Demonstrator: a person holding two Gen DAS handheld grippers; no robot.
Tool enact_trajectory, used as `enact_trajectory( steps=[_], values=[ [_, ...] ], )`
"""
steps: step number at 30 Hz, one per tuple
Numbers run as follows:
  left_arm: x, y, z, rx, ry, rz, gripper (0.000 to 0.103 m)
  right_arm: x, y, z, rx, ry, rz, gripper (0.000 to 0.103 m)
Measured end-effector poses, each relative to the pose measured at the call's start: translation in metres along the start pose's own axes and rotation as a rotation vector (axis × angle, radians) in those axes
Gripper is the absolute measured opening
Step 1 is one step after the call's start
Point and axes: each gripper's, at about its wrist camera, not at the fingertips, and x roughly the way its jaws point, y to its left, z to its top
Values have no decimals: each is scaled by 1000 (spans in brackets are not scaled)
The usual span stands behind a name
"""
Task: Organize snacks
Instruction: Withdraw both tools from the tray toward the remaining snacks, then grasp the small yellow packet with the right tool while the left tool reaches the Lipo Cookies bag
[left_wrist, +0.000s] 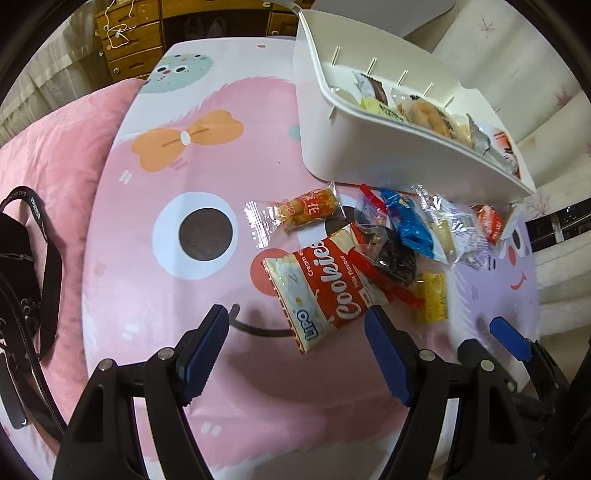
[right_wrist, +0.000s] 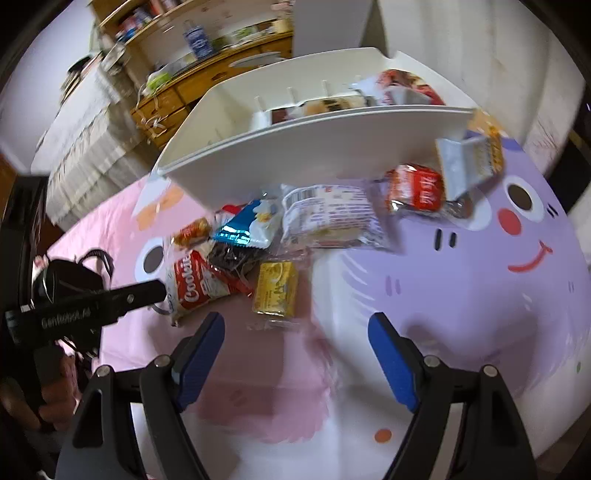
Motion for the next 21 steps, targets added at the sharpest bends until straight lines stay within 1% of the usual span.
enact_trajectory(
  steps=[4, 7, 13, 18, 21],
  values=[
    [12, -4, 2, 5, 1, 11, 75, 13, 9, -3, -74, -15, -23, 80],
    [20, -8, 6, 9, 5, 19, 75, 21, 14, -3, -126, -22, -29, 77],
    [32, -17, 11, 33, 7, 33, 75, 33, 23, -1, -218, -19, -37, 68],
    [38, -25, 18, 39, 1, 37, 75, 40, 30, 2, -284, -6, -33, 57],
    [40, -29, 25, 44, -2, 49, 76, 44, 33, 3, -308, 7, -25, 54]
  ],
)
